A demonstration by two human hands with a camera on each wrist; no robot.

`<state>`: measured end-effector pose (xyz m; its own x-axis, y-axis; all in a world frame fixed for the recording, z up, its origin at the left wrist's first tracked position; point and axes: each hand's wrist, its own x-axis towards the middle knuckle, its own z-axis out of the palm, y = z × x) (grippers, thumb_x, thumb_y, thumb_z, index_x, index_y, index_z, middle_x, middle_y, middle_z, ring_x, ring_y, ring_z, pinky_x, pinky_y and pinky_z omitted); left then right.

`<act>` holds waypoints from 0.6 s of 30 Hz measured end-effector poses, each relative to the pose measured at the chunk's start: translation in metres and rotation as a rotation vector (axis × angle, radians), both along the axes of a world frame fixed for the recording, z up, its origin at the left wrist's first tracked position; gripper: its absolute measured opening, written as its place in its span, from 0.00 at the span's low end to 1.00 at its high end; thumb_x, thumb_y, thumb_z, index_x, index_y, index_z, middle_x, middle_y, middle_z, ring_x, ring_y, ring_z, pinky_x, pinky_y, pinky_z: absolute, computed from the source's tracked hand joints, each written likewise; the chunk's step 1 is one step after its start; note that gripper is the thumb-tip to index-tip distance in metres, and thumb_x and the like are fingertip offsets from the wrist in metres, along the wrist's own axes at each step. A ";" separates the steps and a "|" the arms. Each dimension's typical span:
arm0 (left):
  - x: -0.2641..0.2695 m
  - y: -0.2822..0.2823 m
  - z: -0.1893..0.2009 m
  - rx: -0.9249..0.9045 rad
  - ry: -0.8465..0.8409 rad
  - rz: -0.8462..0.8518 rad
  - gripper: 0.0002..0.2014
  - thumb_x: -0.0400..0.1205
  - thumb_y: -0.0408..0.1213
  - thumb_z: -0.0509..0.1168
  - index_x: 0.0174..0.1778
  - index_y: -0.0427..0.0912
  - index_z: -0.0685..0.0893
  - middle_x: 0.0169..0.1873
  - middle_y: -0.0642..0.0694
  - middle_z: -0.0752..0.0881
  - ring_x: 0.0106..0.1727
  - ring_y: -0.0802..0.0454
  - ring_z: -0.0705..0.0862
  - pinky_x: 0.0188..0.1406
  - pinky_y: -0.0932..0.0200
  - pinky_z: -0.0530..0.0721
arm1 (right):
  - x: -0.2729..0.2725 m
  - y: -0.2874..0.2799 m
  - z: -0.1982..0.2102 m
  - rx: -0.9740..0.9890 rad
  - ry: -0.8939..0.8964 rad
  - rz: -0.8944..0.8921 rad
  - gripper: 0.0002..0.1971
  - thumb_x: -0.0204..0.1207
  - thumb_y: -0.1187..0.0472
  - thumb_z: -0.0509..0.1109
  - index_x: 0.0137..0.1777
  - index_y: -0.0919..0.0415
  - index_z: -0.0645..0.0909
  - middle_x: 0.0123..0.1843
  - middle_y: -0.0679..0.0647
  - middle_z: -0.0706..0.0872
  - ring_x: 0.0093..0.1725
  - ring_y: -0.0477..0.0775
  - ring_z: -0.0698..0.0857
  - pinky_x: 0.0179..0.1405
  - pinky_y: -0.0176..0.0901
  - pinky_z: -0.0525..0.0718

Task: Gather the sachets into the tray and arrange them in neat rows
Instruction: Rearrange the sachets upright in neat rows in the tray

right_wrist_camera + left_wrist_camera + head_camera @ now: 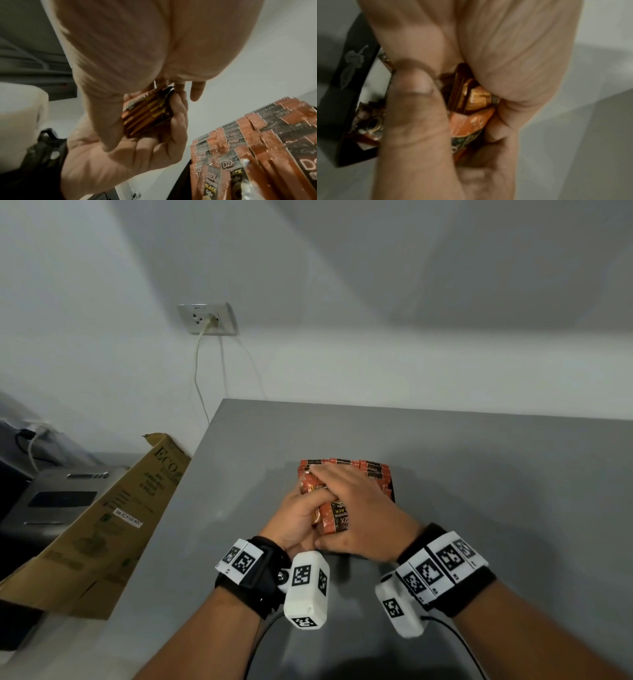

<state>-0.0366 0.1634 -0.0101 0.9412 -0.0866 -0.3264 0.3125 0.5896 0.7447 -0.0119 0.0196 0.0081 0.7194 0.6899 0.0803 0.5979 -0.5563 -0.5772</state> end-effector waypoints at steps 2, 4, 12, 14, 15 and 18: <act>-0.003 0.001 -0.001 -0.049 -0.009 -0.058 0.22 0.69 0.23 0.68 0.60 0.31 0.81 0.42 0.35 0.88 0.44 0.43 0.90 0.41 0.49 0.89 | 0.004 0.000 -0.003 -0.036 -0.029 0.001 0.47 0.70 0.47 0.78 0.87 0.53 0.59 0.82 0.47 0.67 0.83 0.49 0.61 0.86 0.50 0.58; -0.003 0.001 -0.004 -0.053 -0.006 -0.088 0.20 0.67 0.26 0.68 0.56 0.33 0.83 0.44 0.35 0.86 0.48 0.41 0.88 0.47 0.48 0.85 | 0.005 0.000 -0.004 -0.051 -0.067 -0.013 0.44 0.70 0.49 0.75 0.85 0.54 0.61 0.77 0.48 0.71 0.78 0.51 0.66 0.82 0.53 0.64; 0.002 0.003 -0.001 0.009 0.044 0.046 0.25 0.69 0.22 0.70 0.64 0.36 0.84 0.50 0.29 0.88 0.43 0.38 0.89 0.38 0.50 0.89 | 0.006 -0.006 0.000 0.400 0.430 -0.303 0.36 0.73 0.51 0.76 0.81 0.49 0.69 0.71 0.45 0.75 0.71 0.40 0.77 0.72 0.38 0.76; 0.003 0.005 0.000 0.005 0.010 0.037 0.26 0.72 0.20 0.70 0.67 0.39 0.82 0.51 0.31 0.88 0.42 0.39 0.88 0.36 0.51 0.90 | 0.007 -0.008 -0.002 0.530 0.510 -0.401 0.24 0.78 0.58 0.75 0.74 0.50 0.78 0.62 0.49 0.86 0.59 0.43 0.86 0.64 0.46 0.86; 0.003 0.005 0.001 0.001 -0.003 0.037 0.26 0.72 0.20 0.71 0.66 0.40 0.82 0.50 0.32 0.89 0.40 0.40 0.88 0.35 0.52 0.90 | 0.007 -0.008 -0.003 0.596 0.542 -0.420 0.19 0.78 0.62 0.76 0.69 0.53 0.82 0.57 0.53 0.89 0.55 0.48 0.89 0.62 0.52 0.88; 0.003 0.003 0.001 -0.028 0.001 0.045 0.27 0.71 0.25 0.72 0.68 0.42 0.81 0.49 0.36 0.90 0.38 0.43 0.89 0.33 0.54 0.89 | 0.007 -0.007 -0.002 0.747 0.620 -0.485 0.09 0.77 0.72 0.75 0.55 0.63 0.87 0.48 0.66 0.90 0.44 0.59 0.89 0.52 0.61 0.88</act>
<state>-0.0337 0.1662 -0.0089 0.9441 -0.0531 -0.3254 0.2858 0.6239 0.7274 -0.0047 0.0125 0.0058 0.9625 0.2484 -0.1094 -0.1033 -0.0373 -0.9939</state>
